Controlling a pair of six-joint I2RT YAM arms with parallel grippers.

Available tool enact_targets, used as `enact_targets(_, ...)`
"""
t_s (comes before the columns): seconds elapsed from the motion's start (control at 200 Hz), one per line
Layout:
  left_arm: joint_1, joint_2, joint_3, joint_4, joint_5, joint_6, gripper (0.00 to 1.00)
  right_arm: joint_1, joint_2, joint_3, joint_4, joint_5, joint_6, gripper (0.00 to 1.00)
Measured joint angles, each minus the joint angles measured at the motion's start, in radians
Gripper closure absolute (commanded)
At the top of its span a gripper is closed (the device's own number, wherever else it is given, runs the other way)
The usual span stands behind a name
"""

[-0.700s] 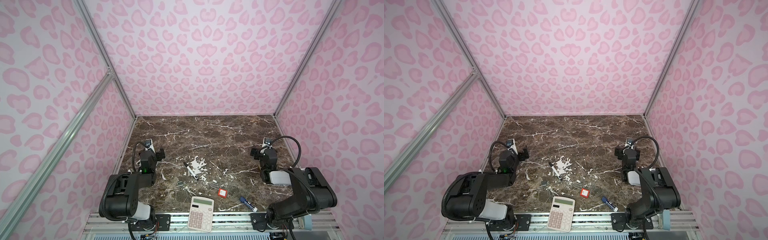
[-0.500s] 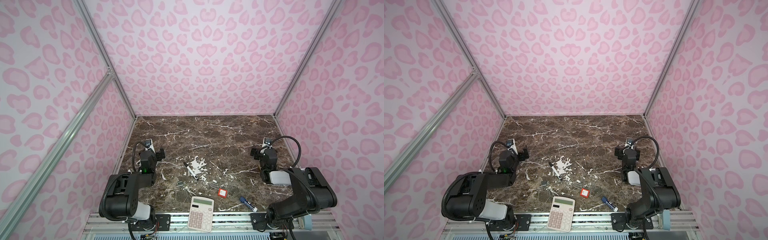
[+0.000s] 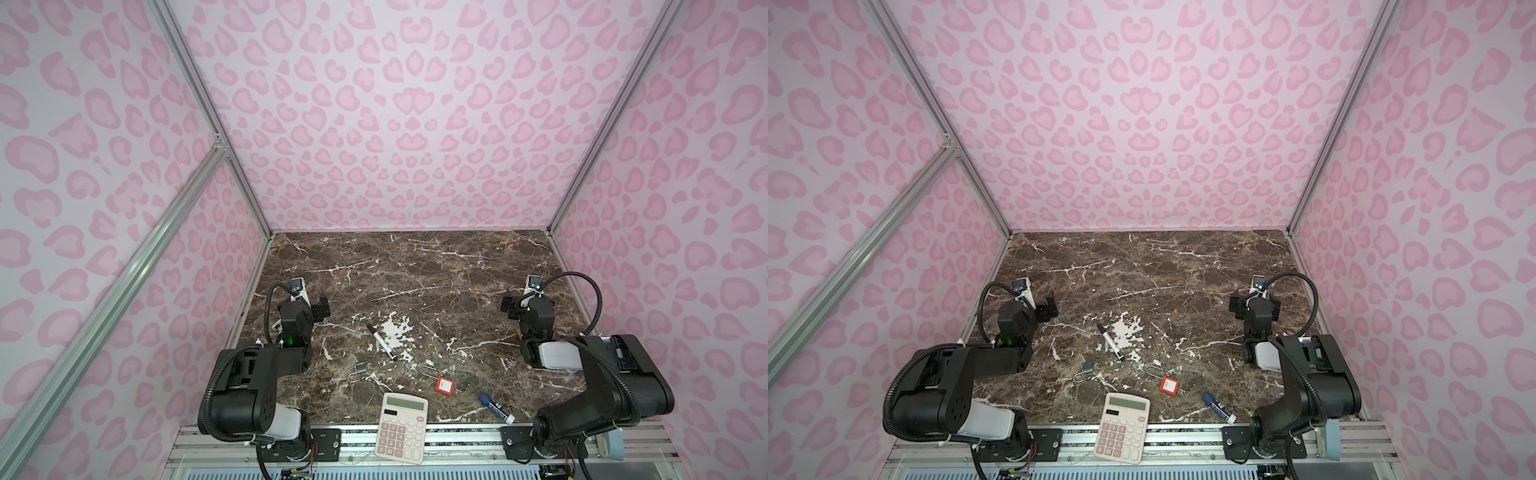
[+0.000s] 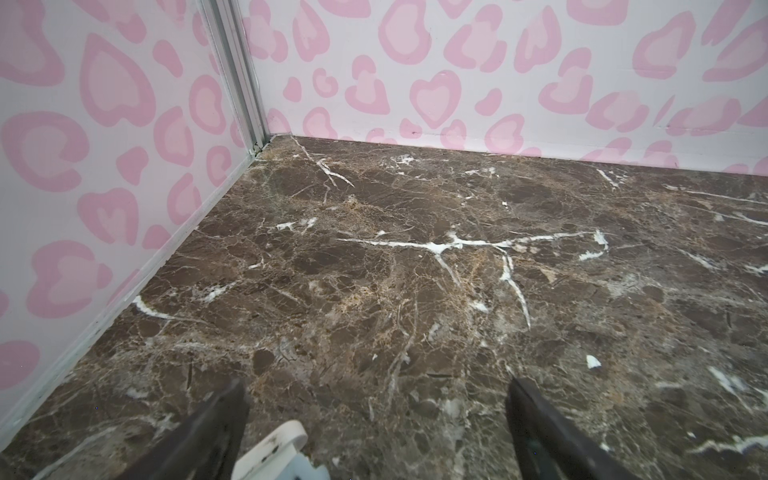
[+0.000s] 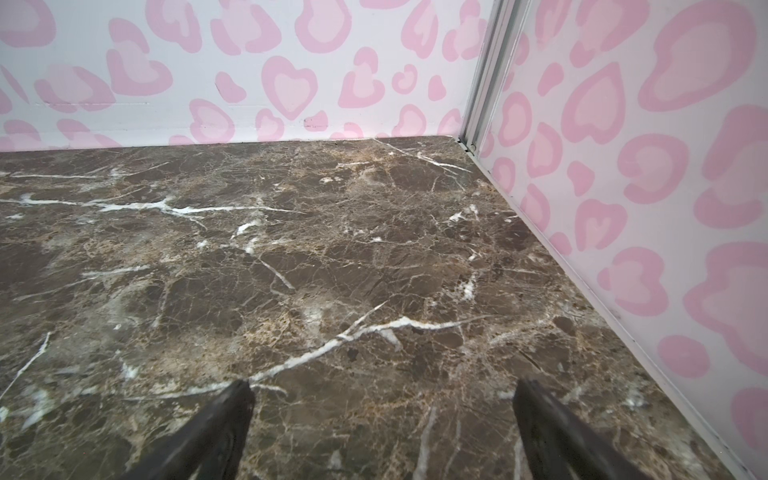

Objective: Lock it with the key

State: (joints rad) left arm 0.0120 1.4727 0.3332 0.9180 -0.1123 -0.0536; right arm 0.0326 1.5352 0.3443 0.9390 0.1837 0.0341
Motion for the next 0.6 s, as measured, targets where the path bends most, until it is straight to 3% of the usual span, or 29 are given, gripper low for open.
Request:
enact_targets(0.39,0.000,-0.005,0.000,-0.004,0.000,0.000,0.03,0.000,-0.002,0.000,0.000,0.000,0.000,0.00)
enact_targets(0.6,-0.006,-0.180,0.151,-0.254,-0.030,-0.019,0.03,0.015,-0.182,0.121,-0.224,-0.095,-0.027,0.00)
